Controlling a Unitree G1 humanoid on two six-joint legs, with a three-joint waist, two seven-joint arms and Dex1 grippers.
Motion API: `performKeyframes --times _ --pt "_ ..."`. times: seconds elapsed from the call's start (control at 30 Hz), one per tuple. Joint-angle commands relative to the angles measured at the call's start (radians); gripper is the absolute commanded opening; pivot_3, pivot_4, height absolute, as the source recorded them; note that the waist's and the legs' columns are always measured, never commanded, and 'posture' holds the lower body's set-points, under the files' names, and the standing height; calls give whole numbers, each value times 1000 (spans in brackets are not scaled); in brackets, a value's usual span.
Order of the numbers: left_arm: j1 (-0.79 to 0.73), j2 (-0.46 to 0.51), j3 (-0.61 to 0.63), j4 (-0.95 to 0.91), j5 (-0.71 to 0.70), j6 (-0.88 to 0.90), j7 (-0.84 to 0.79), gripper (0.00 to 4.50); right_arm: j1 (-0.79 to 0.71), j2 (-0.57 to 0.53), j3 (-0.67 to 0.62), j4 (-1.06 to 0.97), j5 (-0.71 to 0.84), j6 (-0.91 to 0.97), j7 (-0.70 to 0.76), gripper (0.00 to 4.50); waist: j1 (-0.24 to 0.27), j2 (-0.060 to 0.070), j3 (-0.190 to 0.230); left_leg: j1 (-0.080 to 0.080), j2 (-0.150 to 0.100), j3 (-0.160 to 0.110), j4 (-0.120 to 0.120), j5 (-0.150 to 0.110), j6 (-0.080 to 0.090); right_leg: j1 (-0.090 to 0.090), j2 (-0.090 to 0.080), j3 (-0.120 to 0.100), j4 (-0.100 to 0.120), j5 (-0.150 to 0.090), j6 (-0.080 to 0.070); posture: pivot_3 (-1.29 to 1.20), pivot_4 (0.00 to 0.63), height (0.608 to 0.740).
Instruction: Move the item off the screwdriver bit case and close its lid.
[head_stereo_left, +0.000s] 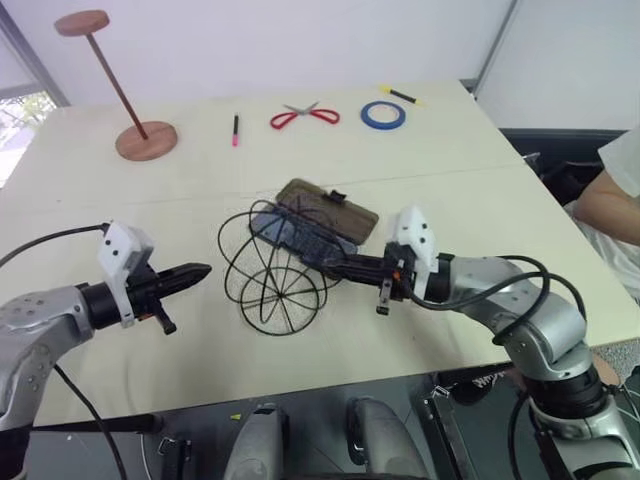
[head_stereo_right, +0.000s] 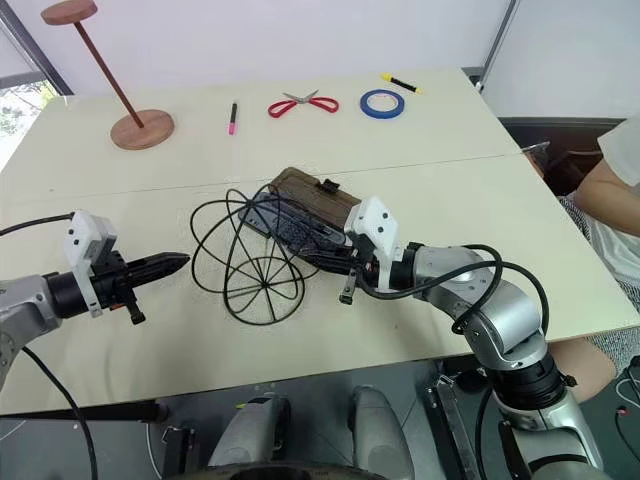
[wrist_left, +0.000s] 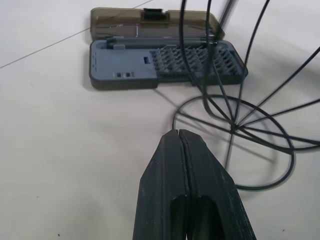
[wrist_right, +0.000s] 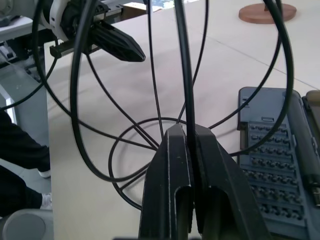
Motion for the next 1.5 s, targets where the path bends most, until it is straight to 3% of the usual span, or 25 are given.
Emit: performKeyframes --times 0.03,0.2,0.4,0.6,0.7,0.8,1.03,1.23,1.5 --pt "-10 2 1 -3 9 -23 -5 0 -17 -17 -35 -36 31 16 10 23 0 0 0 0 0 0 0 0 0 0 0 0 0 0 0 0 150 740" --pt "-28 -5 -16 11 20 -33 -7 0 -84 -47 -78 -42 73 28 44 23 0 0 0 0 0 0 0 0 0 0 0 0 0 0 0 0 150 740" --pt "-62 -9 -48 40 40 -51 -14 0 -305 -88 -175 72 123 24 92 23 -2 1 1 -2 0 0 0 0 0 -2 0 0 0 0 0 0 150 740" --pt "-91 -17 -76 61 56 -67 -18 0 -502 -129 -244 287 43 -57 77 23 0 1 2 -6 0 0 1 0 0 -5 0 0 0 1 0 0 150 740" --pt "-104 -26 -89 69 64 -75 -16 0 -561 -150 -247 462 -89 -150 5 23 0 1 1 -10 0 1 1 0 0 -9 0 0 1 1 0 0 150 740" --pt "-111 -34 -97 72 72 -78 -15 0 -567 -167 -234 580 -192 -226 -40 23 1 1 1 -10 -1 1 1 0 0 -10 -1 0 1 1 0 0 150 740" --pt "-116 -48 -119 71 92 -90 -9 0 -492 -148 -295 924 -442 -455 -403 23 0 2 2 -11 -1 2 1 0 -1 -11 -1 1 1 1 0 0 150 740" --pt "-123 -54 -143 65 104 -94 -5 0 -412 -70 -384 1009 -471 -499 -624 23 -8 3 3 -11 -1 3 0 1 0 -13 -1 2 4 3 3 0 150 740" --pt "-131 -61 -156 67 114 -98 -6 0 -324 5 -453 974 -457 -478 -724 23 -6 3 2 -10 -1 3 1 1 0 -12 1 3 6 3 4 0 150 740"
